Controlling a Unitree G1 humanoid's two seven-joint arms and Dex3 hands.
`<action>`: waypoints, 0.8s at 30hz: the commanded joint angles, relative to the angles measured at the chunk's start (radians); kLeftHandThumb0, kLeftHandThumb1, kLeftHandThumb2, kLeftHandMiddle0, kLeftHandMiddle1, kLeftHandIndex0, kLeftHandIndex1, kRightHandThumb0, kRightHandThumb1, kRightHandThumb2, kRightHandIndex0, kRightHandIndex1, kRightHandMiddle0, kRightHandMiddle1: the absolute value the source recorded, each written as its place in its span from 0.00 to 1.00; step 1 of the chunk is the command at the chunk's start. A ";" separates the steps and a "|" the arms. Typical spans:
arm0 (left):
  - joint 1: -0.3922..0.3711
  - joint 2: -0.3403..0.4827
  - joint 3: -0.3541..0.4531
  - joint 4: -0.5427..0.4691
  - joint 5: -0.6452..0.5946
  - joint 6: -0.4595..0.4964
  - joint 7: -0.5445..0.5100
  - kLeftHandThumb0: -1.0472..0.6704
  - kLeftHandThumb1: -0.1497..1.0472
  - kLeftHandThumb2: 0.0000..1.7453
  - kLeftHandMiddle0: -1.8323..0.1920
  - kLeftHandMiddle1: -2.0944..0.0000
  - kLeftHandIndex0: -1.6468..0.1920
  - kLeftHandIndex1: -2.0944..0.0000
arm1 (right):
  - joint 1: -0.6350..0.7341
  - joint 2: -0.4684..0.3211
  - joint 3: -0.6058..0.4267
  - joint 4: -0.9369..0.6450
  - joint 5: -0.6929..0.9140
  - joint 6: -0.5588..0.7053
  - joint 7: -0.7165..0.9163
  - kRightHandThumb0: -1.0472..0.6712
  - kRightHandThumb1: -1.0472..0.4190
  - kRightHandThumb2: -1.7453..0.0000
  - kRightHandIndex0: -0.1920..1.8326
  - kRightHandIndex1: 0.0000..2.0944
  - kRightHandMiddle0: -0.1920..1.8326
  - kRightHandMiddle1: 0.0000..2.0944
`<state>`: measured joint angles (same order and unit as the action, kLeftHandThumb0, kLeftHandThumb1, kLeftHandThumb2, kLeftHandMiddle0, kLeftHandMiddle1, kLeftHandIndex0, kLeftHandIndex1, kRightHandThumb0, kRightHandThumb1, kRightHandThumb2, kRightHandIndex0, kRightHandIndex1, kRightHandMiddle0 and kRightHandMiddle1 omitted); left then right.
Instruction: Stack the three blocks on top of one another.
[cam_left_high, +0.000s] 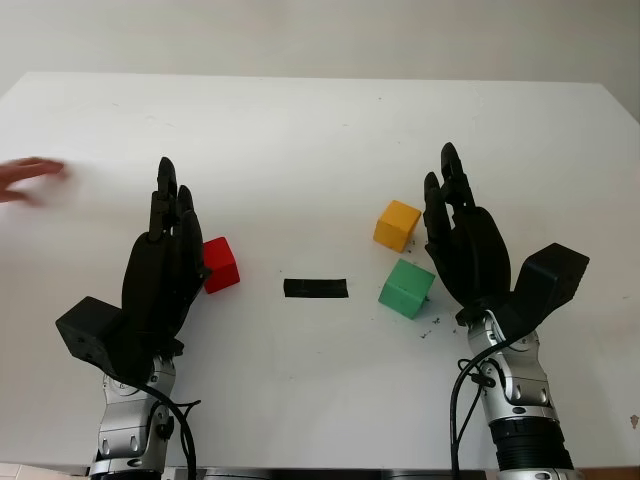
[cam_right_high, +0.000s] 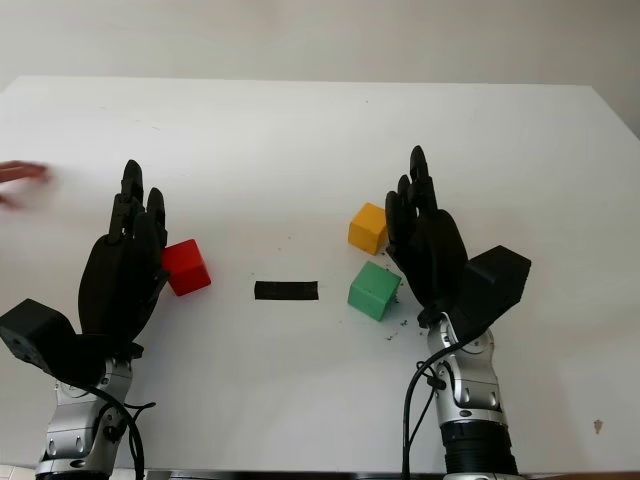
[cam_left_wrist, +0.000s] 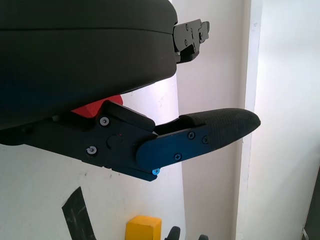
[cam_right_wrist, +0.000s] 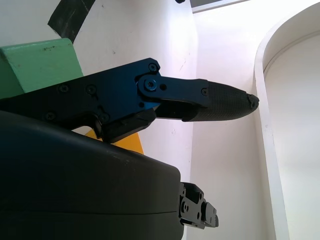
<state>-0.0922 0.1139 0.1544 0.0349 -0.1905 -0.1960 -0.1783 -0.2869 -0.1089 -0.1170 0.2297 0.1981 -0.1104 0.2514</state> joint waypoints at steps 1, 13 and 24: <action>0.004 0.004 -0.003 -0.019 0.004 -0.003 -0.002 0.17 1.00 0.39 1.00 1.00 1.00 1.00 | 0.002 -0.009 -0.002 -0.021 0.000 -0.004 0.003 0.16 0.00 0.70 0.00 0.00 0.00 0.00; -0.015 0.002 0.000 -0.001 0.006 -0.012 0.004 0.16 1.00 0.38 1.00 1.00 1.00 1.00 | -0.038 -0.022 -0.015 0.005 0.012 -0.005 0.024 0.16 0.00 0.70 0.00 0.00 0.00 0.00; 0.008 0.022 0.019 -0.113 0.053 -0.030 0.047 0.19 1.00 0.34 1.00 1.00 1.00 1.00 | -0.043 -0.032 -0.013 -0.016 0.007 -0.009 0.027 0.16 0.00 0.69 0.00 0.00 0.00 0.00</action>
<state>-0.0905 0.1219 0.1647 -0.0372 -0.1530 -0.2193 -0.1418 -0.3295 -0.1370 -0.1310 0.2351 0.2038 -0.1160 0.2759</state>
